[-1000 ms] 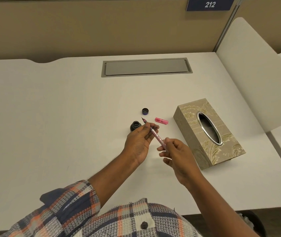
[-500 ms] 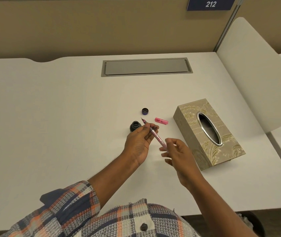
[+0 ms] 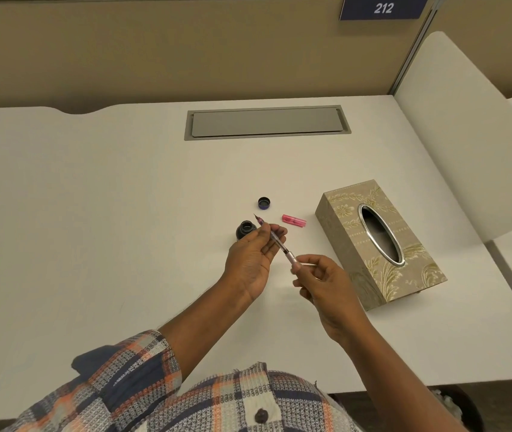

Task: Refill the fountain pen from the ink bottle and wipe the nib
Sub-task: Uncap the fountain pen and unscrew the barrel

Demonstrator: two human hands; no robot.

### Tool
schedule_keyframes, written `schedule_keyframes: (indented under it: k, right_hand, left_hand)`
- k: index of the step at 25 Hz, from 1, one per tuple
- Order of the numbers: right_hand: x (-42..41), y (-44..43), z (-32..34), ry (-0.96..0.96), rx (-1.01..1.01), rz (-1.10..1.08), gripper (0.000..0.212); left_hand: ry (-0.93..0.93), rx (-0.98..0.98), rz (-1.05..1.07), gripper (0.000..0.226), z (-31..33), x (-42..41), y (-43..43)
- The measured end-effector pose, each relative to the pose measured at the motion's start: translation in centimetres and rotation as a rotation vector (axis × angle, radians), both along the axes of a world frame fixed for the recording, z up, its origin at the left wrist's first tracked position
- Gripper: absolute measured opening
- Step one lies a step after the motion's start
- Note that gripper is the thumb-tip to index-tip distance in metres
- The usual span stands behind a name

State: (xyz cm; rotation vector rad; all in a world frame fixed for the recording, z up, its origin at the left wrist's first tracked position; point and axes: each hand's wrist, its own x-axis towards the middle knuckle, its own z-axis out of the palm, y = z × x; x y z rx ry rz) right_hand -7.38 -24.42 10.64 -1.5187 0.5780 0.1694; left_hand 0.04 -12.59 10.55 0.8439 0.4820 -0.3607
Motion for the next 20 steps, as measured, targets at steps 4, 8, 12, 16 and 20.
schedule_keyframes:
  k: [4, 8, 12, 16, 20]
  right_hand:
    - [-0.1, -0.2, -0.2, -0.022, -0.067, 0.067, 0.011]
    - [-0.4, -1.0, -1.6, -0.089, -0.270, 0.044, 0.008]
    - [0.4, -1.7, -6.1, -0.174, -0.771, 0.091, 0.014]
    - [0.9, -1.6, -9.3, -0.241, -0.950, 0.100, 0.014]
    - [1.0, -1.4, -10.4, -0.297, -0.978, 0.050, 0.014]
  left_hand:
    - [-0.032, 0.010, 0.038, 0.019, 0.2, 0.4, 0.5]
    - [-0.059, 0.008, 0.087, 0.023, 1.1, 1.5, 1.5]
    - [-0.052, -0.084, 0.137, 0.023, 1.5, 2.0, 1.7]
    - [-0.054, -0.099, 0.119, 0.023, 2.0, 1.8, 1.5]
    - [-0.050, -0.094, 0.134, 0.022, 2.1, 2.0, 1.7]
